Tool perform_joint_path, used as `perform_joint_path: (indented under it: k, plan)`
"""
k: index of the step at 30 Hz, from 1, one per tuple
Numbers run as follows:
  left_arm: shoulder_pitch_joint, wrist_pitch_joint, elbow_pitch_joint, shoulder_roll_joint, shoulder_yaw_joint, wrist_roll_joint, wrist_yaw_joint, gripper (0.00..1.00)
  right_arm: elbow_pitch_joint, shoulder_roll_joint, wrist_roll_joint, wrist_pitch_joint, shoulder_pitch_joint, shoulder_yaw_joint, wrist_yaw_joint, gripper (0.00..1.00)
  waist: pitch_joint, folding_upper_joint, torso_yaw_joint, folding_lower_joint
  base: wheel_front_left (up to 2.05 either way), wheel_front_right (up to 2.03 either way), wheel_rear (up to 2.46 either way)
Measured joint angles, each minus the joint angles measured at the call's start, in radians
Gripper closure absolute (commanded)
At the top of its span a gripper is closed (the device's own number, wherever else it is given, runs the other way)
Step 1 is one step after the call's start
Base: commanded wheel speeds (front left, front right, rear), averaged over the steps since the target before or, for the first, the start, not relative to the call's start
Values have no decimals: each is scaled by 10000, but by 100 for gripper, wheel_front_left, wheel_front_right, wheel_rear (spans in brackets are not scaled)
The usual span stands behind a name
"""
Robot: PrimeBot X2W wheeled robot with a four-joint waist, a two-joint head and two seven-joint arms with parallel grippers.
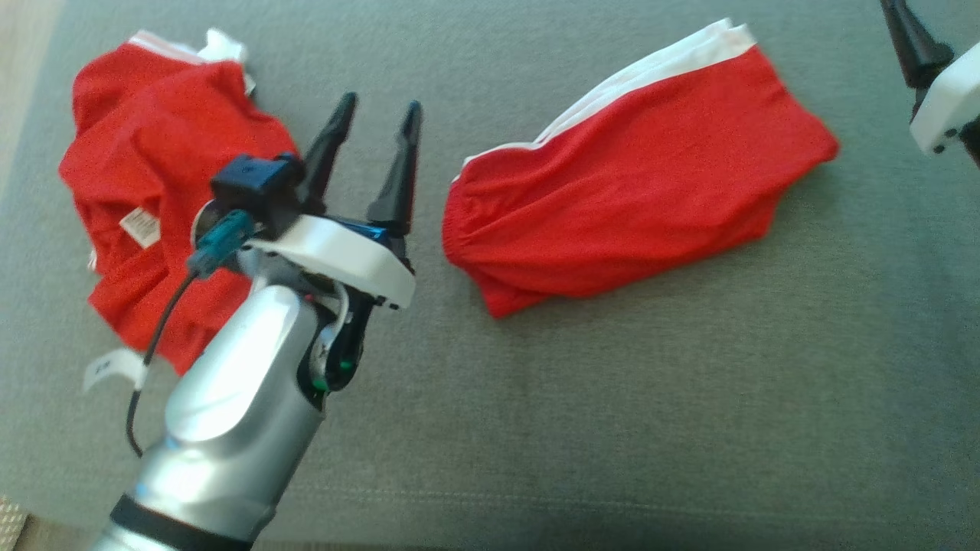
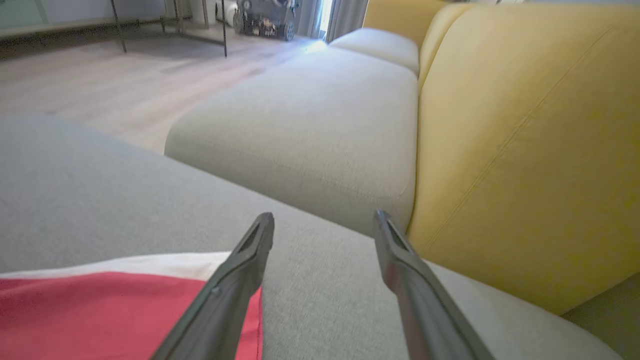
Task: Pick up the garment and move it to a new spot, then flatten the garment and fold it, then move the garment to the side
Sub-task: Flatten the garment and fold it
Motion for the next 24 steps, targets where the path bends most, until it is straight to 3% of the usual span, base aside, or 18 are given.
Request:
perform_joint_path:
  k: [7,14,19,24]
  plan:
    - [838,0,-913,-107,1179,384,385,0,-173,412,-468,-982,825,-1392,0,0,-606,0,-553,0,0,0,0]
    - [2249,-2,-1394,-506,2314,1210,372,0,-2044,1350,-1921,-1070,2882,-4347,0,0,-1122,0,-989,0,0,0,0]
    - [3258,-2,-1699,-895,2824,1739,228,0,-3825,2282,-3881,-1072,5391,-6918,0,0,-1472,0,-1100,0,0,0,0]
    - [4062,-2,-2075,-1151,3196,2502,-82,0,-5497,3789,-5685,-1072,7775,-8661,0,0,-1772,0,-1133,-1,0,0,0]
